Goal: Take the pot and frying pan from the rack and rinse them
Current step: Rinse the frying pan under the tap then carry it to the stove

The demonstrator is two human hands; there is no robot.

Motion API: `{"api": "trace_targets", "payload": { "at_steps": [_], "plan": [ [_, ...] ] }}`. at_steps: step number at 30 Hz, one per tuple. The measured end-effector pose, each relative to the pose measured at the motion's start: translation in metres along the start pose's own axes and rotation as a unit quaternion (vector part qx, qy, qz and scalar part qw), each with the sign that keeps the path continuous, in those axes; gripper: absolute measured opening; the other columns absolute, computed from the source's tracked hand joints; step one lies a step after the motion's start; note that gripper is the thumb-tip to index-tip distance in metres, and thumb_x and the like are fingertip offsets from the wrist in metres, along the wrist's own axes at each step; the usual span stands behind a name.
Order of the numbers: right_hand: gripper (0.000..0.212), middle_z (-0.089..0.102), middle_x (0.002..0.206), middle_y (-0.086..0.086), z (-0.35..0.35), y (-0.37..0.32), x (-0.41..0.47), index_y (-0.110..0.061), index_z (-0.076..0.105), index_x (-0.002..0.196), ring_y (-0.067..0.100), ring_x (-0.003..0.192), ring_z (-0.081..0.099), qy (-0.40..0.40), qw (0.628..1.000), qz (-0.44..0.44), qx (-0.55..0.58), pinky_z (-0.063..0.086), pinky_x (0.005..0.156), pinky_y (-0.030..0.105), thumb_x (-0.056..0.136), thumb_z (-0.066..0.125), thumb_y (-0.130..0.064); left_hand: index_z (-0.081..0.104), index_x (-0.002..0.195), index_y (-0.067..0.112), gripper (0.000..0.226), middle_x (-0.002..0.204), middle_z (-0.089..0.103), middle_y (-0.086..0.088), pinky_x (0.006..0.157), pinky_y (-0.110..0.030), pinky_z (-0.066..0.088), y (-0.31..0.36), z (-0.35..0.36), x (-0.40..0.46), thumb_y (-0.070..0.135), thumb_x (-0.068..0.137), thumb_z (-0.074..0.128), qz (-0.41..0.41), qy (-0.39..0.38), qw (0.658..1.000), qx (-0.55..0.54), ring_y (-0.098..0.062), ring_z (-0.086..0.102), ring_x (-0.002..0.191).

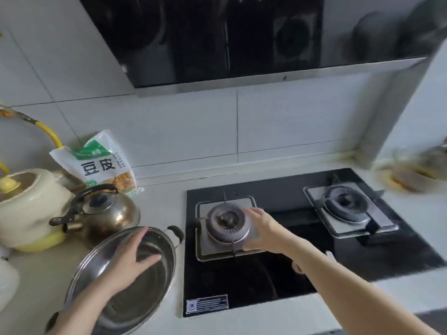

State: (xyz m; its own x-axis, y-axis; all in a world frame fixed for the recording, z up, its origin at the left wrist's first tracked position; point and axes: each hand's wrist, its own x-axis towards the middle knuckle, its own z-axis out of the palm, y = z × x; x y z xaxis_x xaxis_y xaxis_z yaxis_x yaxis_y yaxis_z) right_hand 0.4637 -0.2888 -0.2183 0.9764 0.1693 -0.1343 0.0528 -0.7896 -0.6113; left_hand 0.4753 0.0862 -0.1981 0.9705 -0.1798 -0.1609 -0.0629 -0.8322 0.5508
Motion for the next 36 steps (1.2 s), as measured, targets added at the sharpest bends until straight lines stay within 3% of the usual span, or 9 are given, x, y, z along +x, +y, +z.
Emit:
{"api": "trace_targets", "payload": {
  "at_steps": [4, 8, 11, 14, 18, 23, 30, 36],
  "plan": [
    [0.109, 0.017, 0.158, 0.001, -0.053, 0.077, -0.092, -0.017, 0.012, 0.157, 0.019, 0.145, 0.023, 0.062, 0.993, 0.097, 0.01, 0.028, 0.114, 0.025, 0.076, 0.082, -0.038, 0.032, 0.15, 0.014, 0.081, 0.154, 0.033, -0.004, 0.115, -0.031, 0.022, 0.103, 0.055, 0.023, 0.031, 0.083, 0.074, 0.091, -0.042, 0.995, 0.019, -0.019, 0.029, 0.142],
    [0.108, 0.018, 0.159, 0.002, -0.109, 0.155, -0.206, -0.017, 0.013, 0.157, 0.021, 0.145, 0.023, 0.133, 0.972, 0.194, 0.01, 0.025, 0.116, 0.028, 0.076, 0.082, -0.039, 0.032, 0.149, 0.024, 0.08, 0.154, 0.031, 0.003, 0.116, -0.033, 0.023, 0.22, 0.127, 0.024, 0.038, 0.082, 0.074, 0.18, -0.094, 0.979, 0.018, -0.015, 0.028, 0.142],
    [0.105, 0.018, 0.159, 0.001, -0.152, 0.207, -0.306, -0.016, 0.012, 0.157, 0.019, 0.144, 0.023, 0.18, 0.949, 0.259, 0.018, 0.021, 0.109, 0.019, 0.079, 0.08, -0.035, 0.025, 0.151, 0.03, 0.078, 0.154, 0.025, 0.011, 0.116, -0.034, 0.022, 0.321, 0.188, 0.008, 0.042, 0.086, 0.069, 0.255, -0.135, 0.957, 0.031, -0.011, 0.023, 0.144],
    [0.106, 0.02, 0.159, 0.006, -0.192, 0.254, -0.402, -0.01, 0.014, 0.156, 0.021, 0.145, 0.023, 0.225, 0.922, 0.317, 0.005, 0.019, 0.112, 0.02, 0.078, 0.081, -0.034, 0.023, 0.153, 0.025, 0.08, 0.156, 0.022, 0.005, 0.117, -0.033, 0.019, 0.42, 0.254, -0.012, 0.037, 0.088, 0.068, 0.322, -0.183, 0.929, 0.011, -0.013, 0.017, 0.145],
    [0.103, 0.024, 0.156, 0.011, -0.236, 0.299, -0.52, -0.006, 0.017, 0.155, 0.023, 0.143, 0.027, 0.298, 0.873, 0.385, -0.015, 0.02, 0.106, 0.014, 0.079, 0.081, -0.033, 0.022, 0.154, 0.025, 0.082, 0.158, 0.021, 0.001, 0.118, -0.036, 0.02, 0.541, 0.332, -0.036, 0.043, 0.087, 0.067, 0.387, -0.233, 0.892, 0.019, -0.016, 0.022, 0.144],
    [0.107, 0.014, 0.161, 0.001, -0.267, 0.345, -0.64, -0.017, 0.01, 0.157, 0.018, 0.146, 0.019, 0.371, 0.804, 0.464, -0.009, 0.023, 0.116, 0.028, 0.08, 0.078, -0.042, 0.024, 0.153, 0.019, 0.085, 0.158, 0.024, -0.003, 0.119, -0.033, 0.014, 0.675, 0.414, -0.066, 0.043, 0.086, 0.068, 0.494, -0.254, 0.829, 0.063, -0.02, 0.019, 0.145],
    [0.106, 0.012, 0.161, -0.007, -0.291, 0.401, -0.761, -0.02, 0.011, 0.157, 0.012, 0.147, 0.015, 0.474, 0.696, 0.539, 0.016, 0.023, 0.118, 0.031, 0.078, 0.079, -0.042, 0.022, 0.154, 0.022, 0.083, 0.158, 0.024, -0.001, 0.118, -0.034, 0.017, 0.837, 0.522, -0.122, 0.045, 0.087, 0.066, 0.606, -0.293, 0.739, 0.039, -0.017, 0.019, 0.145],
    [0.106, 0.012, 0.161, -0.005, -0.311, 0.445, -0.85, -0.018, 0.011, 0.157, 0.014, 0.147, 0.015, 0.511, 0.604, 0.611, 0.013, 0.024, 0.119, 0.034, 0.079, 0.078, -0.043, 0.022, 0.154, 0.021, 0.084, 0.158, 0.024, 0.0, 0.118, -0.036, 0.017, 0.967, 0.609, -0.157, 0.047, 0.087, 0.065, 0.659, -0.31, 0.685, 0.016, -0.017, 0.018, 0.146]
  ]
}}
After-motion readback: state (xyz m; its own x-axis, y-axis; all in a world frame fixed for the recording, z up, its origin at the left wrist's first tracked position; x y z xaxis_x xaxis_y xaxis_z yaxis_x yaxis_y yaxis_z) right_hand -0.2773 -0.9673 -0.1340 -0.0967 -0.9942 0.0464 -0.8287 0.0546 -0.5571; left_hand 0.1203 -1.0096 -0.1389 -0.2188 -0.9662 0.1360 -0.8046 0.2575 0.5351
